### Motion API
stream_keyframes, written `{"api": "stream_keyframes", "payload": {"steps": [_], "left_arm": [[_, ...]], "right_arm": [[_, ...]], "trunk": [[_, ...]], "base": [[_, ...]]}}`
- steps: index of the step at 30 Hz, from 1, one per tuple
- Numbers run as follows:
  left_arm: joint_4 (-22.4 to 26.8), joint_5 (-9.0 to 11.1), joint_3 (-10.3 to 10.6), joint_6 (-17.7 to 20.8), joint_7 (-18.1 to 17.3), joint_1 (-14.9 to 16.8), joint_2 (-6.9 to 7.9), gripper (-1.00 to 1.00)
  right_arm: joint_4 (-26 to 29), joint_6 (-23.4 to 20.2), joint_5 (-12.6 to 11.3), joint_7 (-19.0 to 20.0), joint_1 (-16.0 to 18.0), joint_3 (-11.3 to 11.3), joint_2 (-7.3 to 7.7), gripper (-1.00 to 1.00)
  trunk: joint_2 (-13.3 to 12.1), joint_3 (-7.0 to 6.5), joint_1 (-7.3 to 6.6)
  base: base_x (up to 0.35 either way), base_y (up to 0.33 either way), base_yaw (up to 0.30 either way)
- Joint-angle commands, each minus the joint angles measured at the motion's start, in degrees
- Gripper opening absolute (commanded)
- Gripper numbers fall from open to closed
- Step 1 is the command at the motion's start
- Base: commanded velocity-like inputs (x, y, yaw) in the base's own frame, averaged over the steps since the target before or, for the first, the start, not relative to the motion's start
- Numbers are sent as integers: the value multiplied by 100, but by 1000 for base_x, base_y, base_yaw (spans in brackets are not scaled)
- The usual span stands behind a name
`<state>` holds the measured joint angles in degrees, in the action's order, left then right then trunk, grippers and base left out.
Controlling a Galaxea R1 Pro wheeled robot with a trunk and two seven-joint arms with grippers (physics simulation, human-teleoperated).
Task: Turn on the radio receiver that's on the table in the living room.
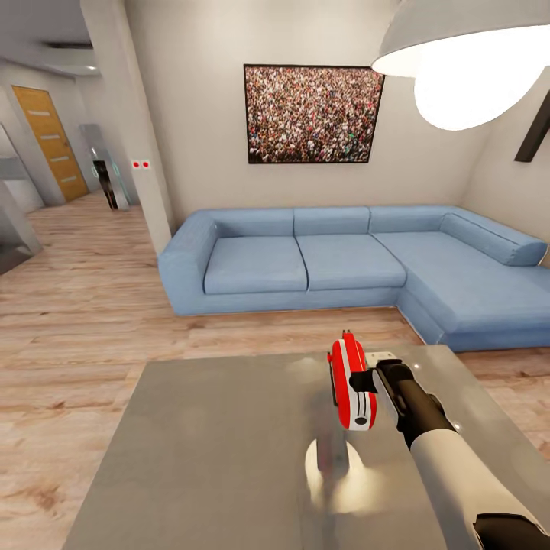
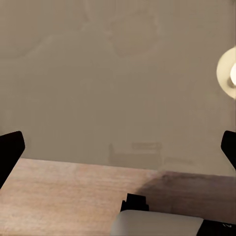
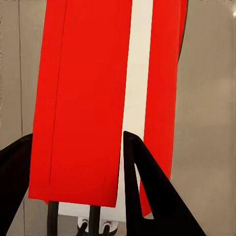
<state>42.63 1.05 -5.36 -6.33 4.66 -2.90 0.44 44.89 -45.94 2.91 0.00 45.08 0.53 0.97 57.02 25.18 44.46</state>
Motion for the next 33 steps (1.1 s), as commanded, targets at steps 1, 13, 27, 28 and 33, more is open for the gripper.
{"api": "stream_keyframes", "payload": {"steps": [1,13,27,28,33], "left_arm": [[0,0,0,0,0,0,0,100],[0,0,-8,2,0,2,0,100],[0,0,-9,5,9,0,0,100],[0,0,-9,3,9,0,0,100],[0,0,-16,6,9,3,0,100]], "right_arm": [[2,1,7,0,1,2,0,-100],[2,3,7,0,1,0,0,-100],[2,5,7,0,2,-1,0,-100],[2,6,7,0,2,-1,0,-100],[2,5,1,0,1,-2,0,-100]], "trunk": [[-41,-19,-23],[-523,-234,-286],[-1084,-486,-594],[-1124,-504,-616],[-1205,-539,-660]], "base": [[0,0,0],[0,0,0],[0,0,0],[0,0,0],[0,0,0]]}}
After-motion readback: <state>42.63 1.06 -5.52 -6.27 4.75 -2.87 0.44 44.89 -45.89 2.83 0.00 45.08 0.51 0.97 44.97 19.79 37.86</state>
